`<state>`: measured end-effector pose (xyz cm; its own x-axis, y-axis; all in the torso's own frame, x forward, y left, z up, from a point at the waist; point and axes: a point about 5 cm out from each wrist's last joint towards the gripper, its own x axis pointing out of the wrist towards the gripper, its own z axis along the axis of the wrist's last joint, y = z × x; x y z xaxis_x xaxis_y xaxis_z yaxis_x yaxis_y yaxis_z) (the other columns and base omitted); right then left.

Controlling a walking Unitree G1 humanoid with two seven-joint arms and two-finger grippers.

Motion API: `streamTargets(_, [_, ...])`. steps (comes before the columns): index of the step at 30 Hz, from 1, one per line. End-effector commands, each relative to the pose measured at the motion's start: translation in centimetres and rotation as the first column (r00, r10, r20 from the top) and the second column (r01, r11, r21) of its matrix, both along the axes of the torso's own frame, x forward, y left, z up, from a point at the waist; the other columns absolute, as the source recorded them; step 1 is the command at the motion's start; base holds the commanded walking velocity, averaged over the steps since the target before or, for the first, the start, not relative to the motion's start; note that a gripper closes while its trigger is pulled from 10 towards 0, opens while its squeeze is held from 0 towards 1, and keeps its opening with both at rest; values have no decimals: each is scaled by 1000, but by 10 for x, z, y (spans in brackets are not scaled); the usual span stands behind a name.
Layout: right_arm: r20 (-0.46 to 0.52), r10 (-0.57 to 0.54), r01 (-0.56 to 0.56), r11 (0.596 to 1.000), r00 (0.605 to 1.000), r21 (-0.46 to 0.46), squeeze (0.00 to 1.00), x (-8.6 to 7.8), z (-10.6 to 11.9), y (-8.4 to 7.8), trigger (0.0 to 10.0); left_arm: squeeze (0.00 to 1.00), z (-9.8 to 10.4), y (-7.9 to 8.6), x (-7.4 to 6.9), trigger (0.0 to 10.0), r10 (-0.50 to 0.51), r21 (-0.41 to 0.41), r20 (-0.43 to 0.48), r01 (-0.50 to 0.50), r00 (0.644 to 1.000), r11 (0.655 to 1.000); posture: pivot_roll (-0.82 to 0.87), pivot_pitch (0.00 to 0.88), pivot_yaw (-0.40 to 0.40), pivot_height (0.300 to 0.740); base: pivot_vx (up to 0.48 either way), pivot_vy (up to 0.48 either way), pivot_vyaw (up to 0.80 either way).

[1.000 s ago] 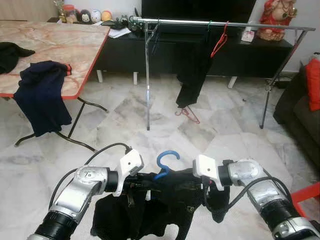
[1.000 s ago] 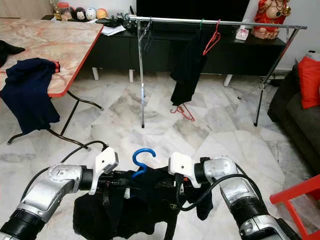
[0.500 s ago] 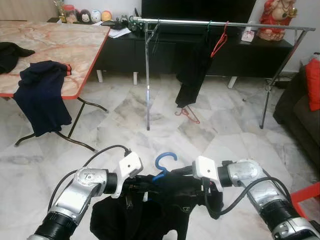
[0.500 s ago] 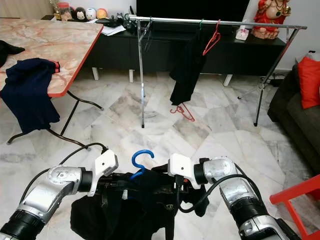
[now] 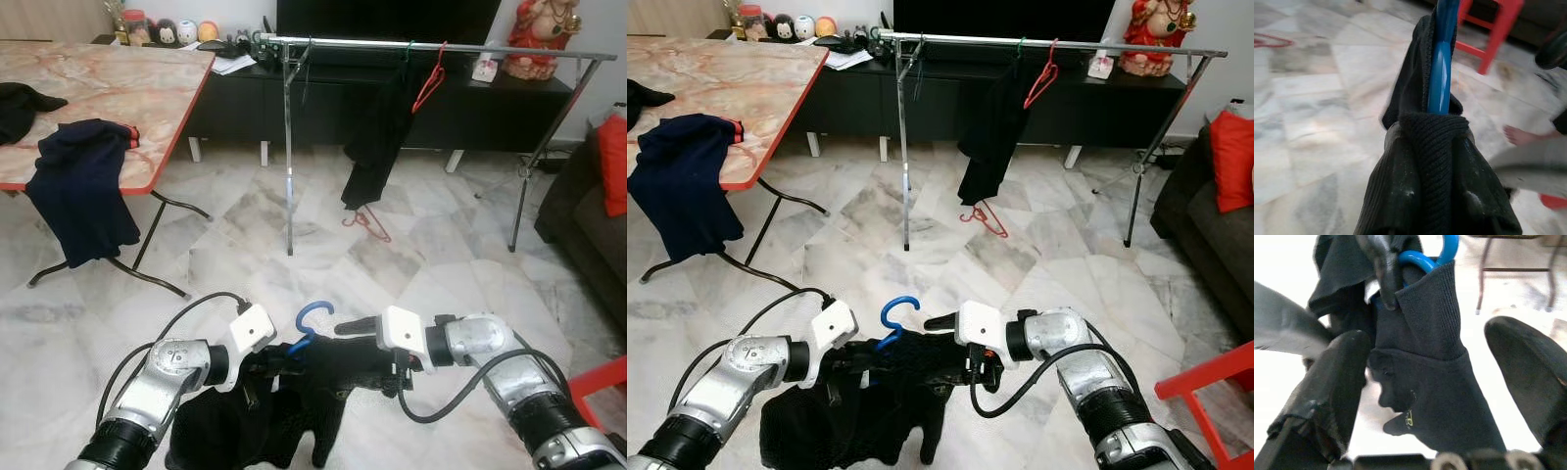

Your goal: Hang hanger

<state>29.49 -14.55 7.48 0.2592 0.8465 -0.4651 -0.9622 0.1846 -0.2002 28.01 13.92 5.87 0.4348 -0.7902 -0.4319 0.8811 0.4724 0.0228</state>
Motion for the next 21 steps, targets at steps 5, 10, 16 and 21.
streamTargets(5, [43, -232, 231, 972, 972, 44, 0, 7, -8, -13, 10000, 0, -8, 24, 7, 0, 208, 5, 58, -208, 976, 978, -61, 0, -71, 740, 0, 0, 0])
streamTargets(10, [57, -404, 395, 911, 913, 116, 0, 11, -11, -20, 10000, 0, -6, 38, 11, 2196, 362, -14, 137, -363, 922, 932, -70, 0, -61, 740, 0, 0, 0])
streamTargets(16, [14, -613, 602, 780, 790, 173, 0, 7, -28, -31, 10000, 0, -1, 60, 15, 10000, 544, -71, 218, -543, 810, 837, -71, 0, -51, 740, 0, 0, 0])
streamTargets(21, [-106, -791, 793, 578, 602, 190, 0, -6, -53, -39, 10000, 0, -4, 77, 5, 10000, 687, -137, 209, -675, 696, 725, -84, 3, -50, 740, 0, 0, 0])
